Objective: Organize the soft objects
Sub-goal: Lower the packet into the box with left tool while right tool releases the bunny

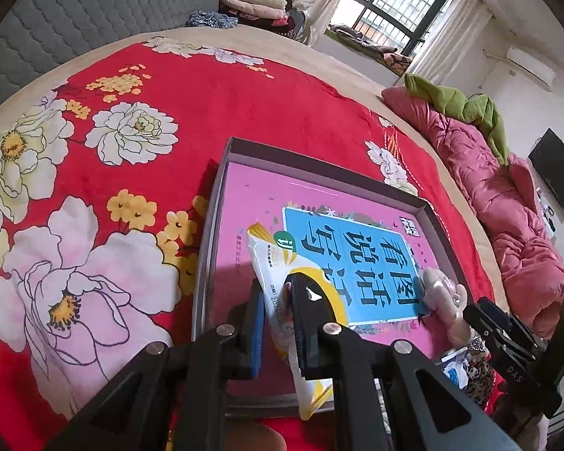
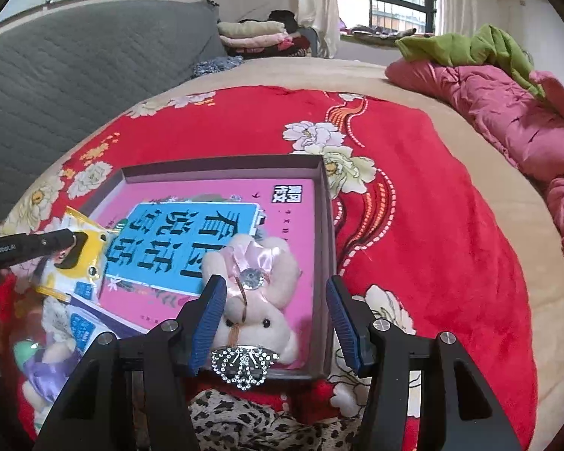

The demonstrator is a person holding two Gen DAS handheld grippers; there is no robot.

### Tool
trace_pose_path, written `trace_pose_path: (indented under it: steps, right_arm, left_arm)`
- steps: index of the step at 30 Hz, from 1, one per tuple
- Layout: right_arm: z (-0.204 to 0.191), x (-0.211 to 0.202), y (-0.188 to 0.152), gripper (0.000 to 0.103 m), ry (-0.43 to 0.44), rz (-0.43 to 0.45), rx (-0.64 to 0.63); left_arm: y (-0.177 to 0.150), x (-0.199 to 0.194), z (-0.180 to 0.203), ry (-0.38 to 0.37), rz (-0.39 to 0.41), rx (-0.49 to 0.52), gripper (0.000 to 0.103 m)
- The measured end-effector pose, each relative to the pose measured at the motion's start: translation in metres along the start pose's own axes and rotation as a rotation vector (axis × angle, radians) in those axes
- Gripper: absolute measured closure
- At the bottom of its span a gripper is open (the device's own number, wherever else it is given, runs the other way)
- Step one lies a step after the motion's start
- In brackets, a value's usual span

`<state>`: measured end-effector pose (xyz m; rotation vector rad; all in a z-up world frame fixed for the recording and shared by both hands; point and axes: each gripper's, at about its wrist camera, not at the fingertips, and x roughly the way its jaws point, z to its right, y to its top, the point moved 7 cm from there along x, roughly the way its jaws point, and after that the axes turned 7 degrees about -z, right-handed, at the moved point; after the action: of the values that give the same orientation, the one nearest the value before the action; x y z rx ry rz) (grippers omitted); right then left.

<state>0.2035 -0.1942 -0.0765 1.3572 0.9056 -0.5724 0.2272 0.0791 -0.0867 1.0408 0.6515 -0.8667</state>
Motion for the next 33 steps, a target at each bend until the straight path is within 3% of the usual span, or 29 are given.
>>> trace_pose_path:
  steps: [9,11,13,15,24,33]
  right_arm:
    - [0.007,0.002,0.000,0.041,-0.053,0.006,-0.001]
    - [0.008,0.001,0.000,0.040,-0.041,0.010,0.012]
    - [0.009,-0.003,0.002,0.040,-0.037,0.024,0.018]
    - [0.009,-0.005,0.004,0.040,-0.036,0.039,0.023]
    - [0.009,-0.015,0.010,0.038,-0.023,0.083,0.033]
    - [0.017,-0.026,0.013,0.035,-0.023,0.121,0.060]
  left_arm:
    - [0.000,-0.001,0.001,0.039,0.006,0.020,0.085]
    - [0.001,-0.003,0.001,0.048,0.009,0.027,0.080]
    - [0.002,-0.006,0.003,0.047,0.022,0.040,0.065]
    - [0.004,-0.011,0.006,0.045,0.041,0.052,0.057]
    - [0.007,-0.023,0.013,0.057,0.083,0.085,0.056]
    - [0.010,-0.042,0.014,0.076,0.145,0.114,0.040]
